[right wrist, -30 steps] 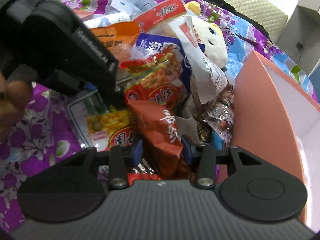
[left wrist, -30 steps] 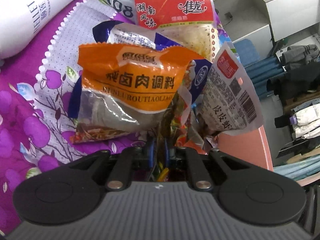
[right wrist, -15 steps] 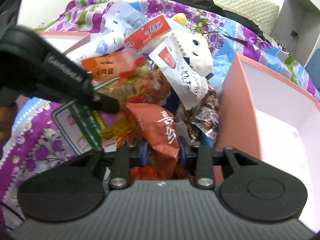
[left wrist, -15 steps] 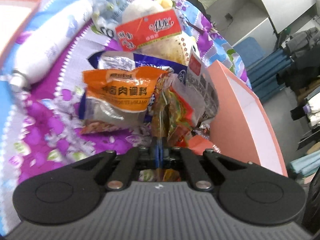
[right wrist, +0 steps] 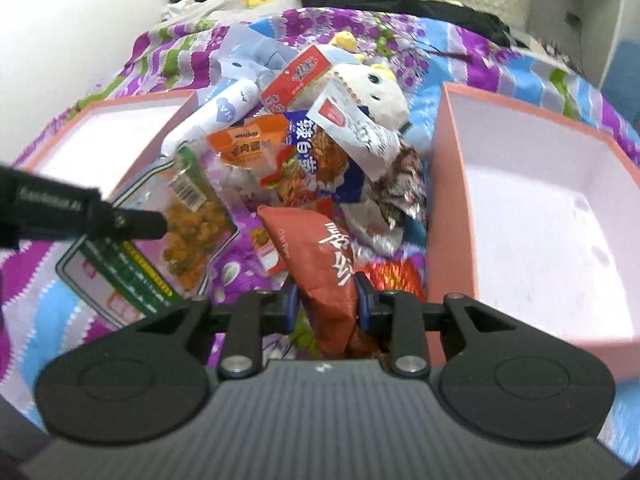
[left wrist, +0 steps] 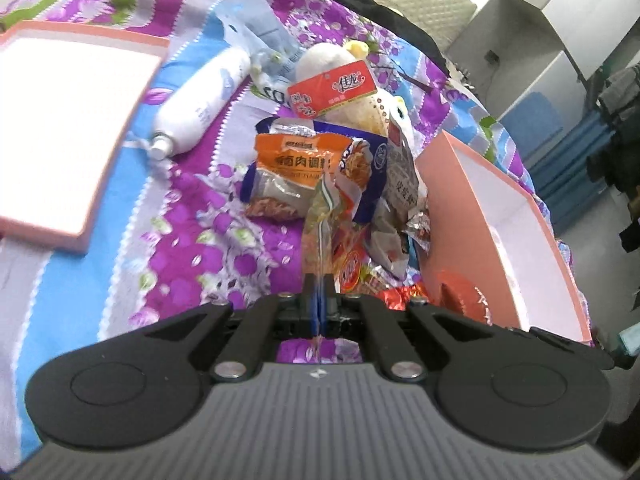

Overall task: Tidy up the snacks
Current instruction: 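Carry the held snacks over the pink box with both grippers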

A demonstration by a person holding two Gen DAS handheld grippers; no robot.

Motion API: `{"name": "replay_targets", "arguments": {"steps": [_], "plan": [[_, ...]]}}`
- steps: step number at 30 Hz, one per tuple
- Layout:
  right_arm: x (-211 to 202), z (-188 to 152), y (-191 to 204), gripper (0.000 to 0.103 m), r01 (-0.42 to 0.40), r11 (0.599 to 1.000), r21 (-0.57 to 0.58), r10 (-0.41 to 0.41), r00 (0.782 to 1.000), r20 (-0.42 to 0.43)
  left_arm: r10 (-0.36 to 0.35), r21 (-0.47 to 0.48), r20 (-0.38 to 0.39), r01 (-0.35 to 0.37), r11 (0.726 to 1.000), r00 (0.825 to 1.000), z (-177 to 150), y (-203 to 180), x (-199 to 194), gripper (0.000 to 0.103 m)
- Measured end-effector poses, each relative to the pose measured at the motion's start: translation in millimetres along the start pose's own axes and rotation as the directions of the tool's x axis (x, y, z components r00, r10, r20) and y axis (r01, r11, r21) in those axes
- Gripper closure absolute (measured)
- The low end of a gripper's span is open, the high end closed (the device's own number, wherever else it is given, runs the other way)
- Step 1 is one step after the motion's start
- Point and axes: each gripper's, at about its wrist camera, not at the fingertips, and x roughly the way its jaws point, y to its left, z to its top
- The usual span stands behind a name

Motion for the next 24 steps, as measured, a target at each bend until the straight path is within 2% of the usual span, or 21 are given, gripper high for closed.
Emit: {"name": "replay_targets", "arguments": {"steps": [5, 14, 20, 24], "plan": [[-29, -14, -5, 0.072, -0.012, 0.999, 0.037, 0.012, 1.0, 0.009, 0.012, -0.018, 0.003, -0.012, 1.0, 1.0, -21, -13, -26, 0.101], [-72, -39, -25, 0.072, -0.016, 0.991, 0.133, 0.019, 1.0, -0.02, 0.034, 0.012, -0.01, -0.034, 0.999, 0.999, -51, -54, -59, 0.101], [-101, -38, -40, 0.071, -0.025, 0.986, 0.163, 0.023, 1.0, 0.017, 0.008, 0.019, 0.016, -0.008, 1.0, 1.0, -55, -84, -77, 0.101], [-120, -27, -50, 0.072, -0.016, 0.982, 0.186, 0.004, 0.998, 0.063, -0.018, 0.043, 0.033, 0.016, 0.999, 0.999, -46, -107, -86, 0.101]]}}
